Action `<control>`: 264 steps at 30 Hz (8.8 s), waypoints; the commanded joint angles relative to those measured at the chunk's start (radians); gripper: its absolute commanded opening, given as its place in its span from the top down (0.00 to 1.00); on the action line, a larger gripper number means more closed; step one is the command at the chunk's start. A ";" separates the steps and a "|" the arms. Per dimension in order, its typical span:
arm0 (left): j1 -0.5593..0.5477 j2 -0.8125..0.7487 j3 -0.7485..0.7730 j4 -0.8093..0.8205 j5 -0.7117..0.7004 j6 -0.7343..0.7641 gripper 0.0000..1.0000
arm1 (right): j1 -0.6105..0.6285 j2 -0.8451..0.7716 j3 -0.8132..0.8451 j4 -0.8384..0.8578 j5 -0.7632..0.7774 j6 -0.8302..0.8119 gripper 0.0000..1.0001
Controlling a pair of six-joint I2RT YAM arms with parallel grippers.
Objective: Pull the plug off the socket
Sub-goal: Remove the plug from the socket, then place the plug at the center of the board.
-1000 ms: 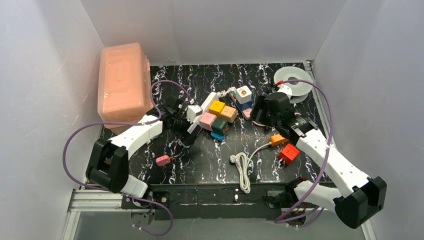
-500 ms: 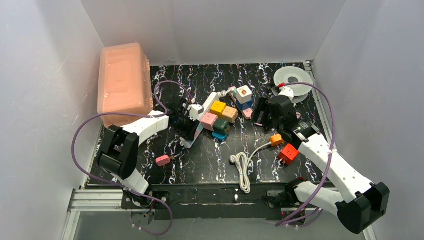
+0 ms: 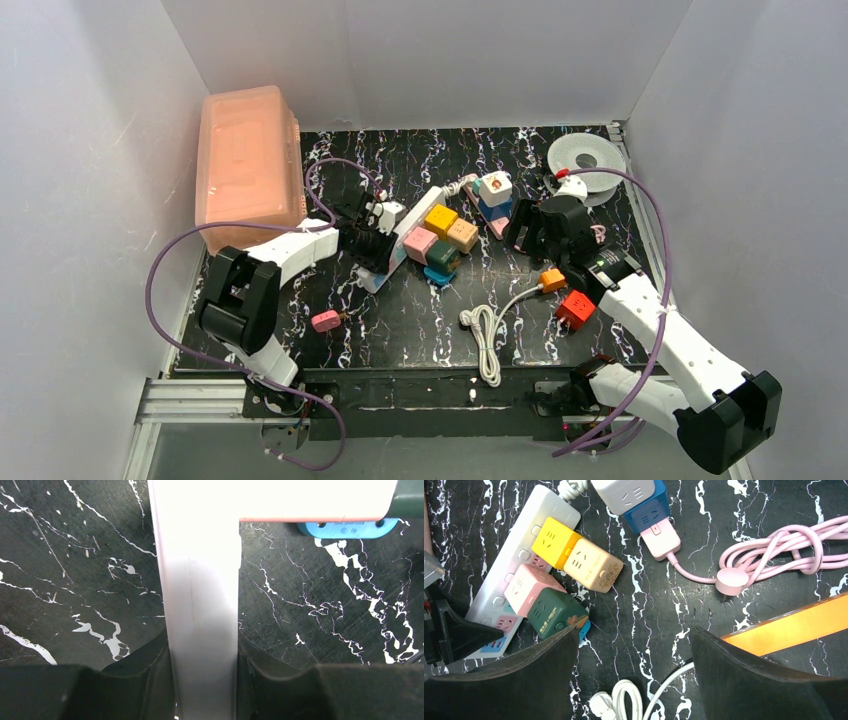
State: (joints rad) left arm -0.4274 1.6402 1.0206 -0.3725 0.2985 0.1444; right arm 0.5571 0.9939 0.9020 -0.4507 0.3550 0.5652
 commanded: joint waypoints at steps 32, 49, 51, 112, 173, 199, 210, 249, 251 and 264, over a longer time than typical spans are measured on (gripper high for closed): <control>0.029 -0.213 0.096 -0.179 0.191 -0.033 1.00 | 0.172 0.294 0.204 0.149 -0.391 -0.244 0.12; 0.029 -0.266 0.099 -0.210 0.195 -0.002 1.00 | 0.234 0.643 0.373 0.206 -0.508 -0.380 0.06; 0.029 -0.268 0.103 -0.211 0.196 -0.003 1.00 | 0.235 0.667 0.382 0.219 -0.517 -0.387 0.06; -0.008 -0.245 0.104 -0.125 -0.213 0.004 1.00 | 0.242 0.576 0.257 0.151 -0.535 -0.302 0.99; -0.408 -0.901 -0.038 0.035 0.211 1.026 0.02 | 0.232 0.036 0.132 0.765 -0.758 0.183 0.99; -0.571 -0.961 -0.096 0.386 -0.252 0.658 0.02 | 0.256 0.040 0.085 0.780 -0.166 0.118 0.99; -0.520 -0.908 0.020 0.211 -0.013 0.287 0.02 | 0.366 0.077 0.202 0.634 0.104 -0.029 0.99; -0.537 -1.068 -0.132 0.176 -0.057 0.809 0.02 | 0.468 1.024 0.702 -0.460 0.162 0.643 0.83; -0.537 -1.075 -0.133 0.162 -0.053 0.814 0.02 | 0.468 1.040 0.719 -0.456 0.145 0.626 0.66; -0.537 -1.081 -0.134 0.134 -0.038 0.817 0.02 | 0.488 0.949 0.723 -0.501 0.187 0.543 0.24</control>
State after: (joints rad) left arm -0.9596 0.5648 0.8581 -0.2249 0.2489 0.9550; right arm 1.0283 2.0277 1.5856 -0.8986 0.4801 1.1255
